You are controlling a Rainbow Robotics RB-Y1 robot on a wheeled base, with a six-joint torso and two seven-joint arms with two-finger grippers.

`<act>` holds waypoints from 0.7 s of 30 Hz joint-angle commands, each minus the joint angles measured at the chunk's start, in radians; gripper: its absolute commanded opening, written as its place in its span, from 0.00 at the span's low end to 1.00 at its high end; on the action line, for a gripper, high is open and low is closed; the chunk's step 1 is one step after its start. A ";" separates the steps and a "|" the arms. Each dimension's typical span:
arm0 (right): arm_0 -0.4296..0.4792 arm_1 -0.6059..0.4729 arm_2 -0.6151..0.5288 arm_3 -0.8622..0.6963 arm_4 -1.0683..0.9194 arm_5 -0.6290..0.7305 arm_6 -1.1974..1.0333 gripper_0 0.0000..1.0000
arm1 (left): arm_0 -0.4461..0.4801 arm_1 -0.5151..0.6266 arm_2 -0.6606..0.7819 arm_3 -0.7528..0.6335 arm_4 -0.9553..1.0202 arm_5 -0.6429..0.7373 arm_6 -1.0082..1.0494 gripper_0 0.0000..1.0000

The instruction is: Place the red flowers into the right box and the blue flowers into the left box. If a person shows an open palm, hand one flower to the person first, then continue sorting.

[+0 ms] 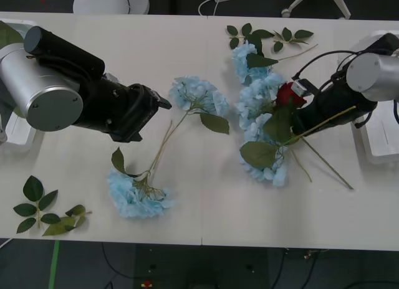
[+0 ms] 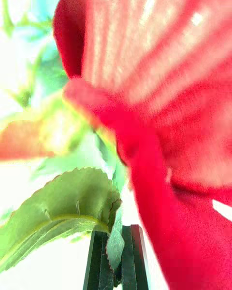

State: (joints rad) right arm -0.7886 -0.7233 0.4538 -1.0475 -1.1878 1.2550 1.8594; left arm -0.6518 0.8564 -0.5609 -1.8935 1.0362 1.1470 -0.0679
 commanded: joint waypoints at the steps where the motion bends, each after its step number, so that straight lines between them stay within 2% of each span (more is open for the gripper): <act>1: -0.024 -0.081 -0.112 -0.057 -0.019 0.061 0.012 0.00 | -0.026 0.010 0.007 -0.079 -0.024 -0.007 0.287 1.00; 7: -0.064 -0.145 -0.224 -0.054 -0.023 0.116 -0.008 0.00 | -0.026 0.004 0.003 -0.078 -0.073 0.091 0.616 1.00; 12: -0.116 -0.223 -0.284 -0.051 0.022 0.198 -0.134 0.00 | -0.023 0.000 -0.016 -0.078 -0.114 0.194 0.938 1.00; 16: -0.170 -0.280 -0.294 -0.046 0.048 0.242 -0.270 0.00 | 0.020 -0.007 -0.014 -0.078 -0.160 0.224 1.034 1.00; 21: -0.230 -0.326 -0.294 -0.045 0.097 0.242 -0.434 0.00 | 0.107 -0.073 -0.014 -0.053 -0.312 0.194 1.139 1.00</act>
State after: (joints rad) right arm -0.9314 -0.9855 0.1823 -1.0829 -1.1394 1.4949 1.4843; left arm -0.6049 0.8380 -0.5746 -1.9367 0.7865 1.3598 0.9864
